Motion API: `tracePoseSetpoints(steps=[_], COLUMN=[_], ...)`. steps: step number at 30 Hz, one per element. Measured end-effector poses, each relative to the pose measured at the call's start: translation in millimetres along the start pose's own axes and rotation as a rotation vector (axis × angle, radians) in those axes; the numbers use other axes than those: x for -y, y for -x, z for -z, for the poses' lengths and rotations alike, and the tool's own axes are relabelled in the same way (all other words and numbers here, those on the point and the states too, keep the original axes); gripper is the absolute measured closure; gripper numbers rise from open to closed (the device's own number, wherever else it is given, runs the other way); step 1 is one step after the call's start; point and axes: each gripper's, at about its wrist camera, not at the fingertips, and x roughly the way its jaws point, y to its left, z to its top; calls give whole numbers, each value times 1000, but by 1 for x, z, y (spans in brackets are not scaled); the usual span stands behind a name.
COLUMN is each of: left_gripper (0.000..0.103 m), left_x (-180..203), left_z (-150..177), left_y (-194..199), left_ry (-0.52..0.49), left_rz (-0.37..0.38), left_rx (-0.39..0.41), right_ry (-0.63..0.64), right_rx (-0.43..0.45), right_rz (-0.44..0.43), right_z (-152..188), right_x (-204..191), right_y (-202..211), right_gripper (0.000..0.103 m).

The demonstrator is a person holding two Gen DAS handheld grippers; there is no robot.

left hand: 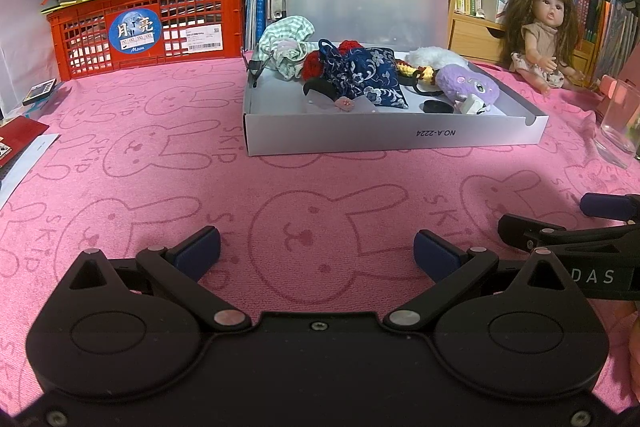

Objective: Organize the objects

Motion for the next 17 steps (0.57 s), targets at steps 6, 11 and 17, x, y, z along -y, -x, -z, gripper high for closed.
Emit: tracePoseSetpoints(steps=[6, 11, 17], left_gripper=[0, 0, 0], left_x=[0, 0, -1], left_z=[0, 0, 0], left_y=[0, 0, -1], left_ry=[0, 0, 2], left_rz=[1, 1, -7], left_rx=[0, 0, -1], right_ry=[0, 0, 0], right_rx=[0, 0, 0], right_rz=[0, 0, 0], right_z=[0, 0, 0], right_x=[0, 0, 0], right_y=[0, 0, 0], right_gripper=[0, 0, 0])
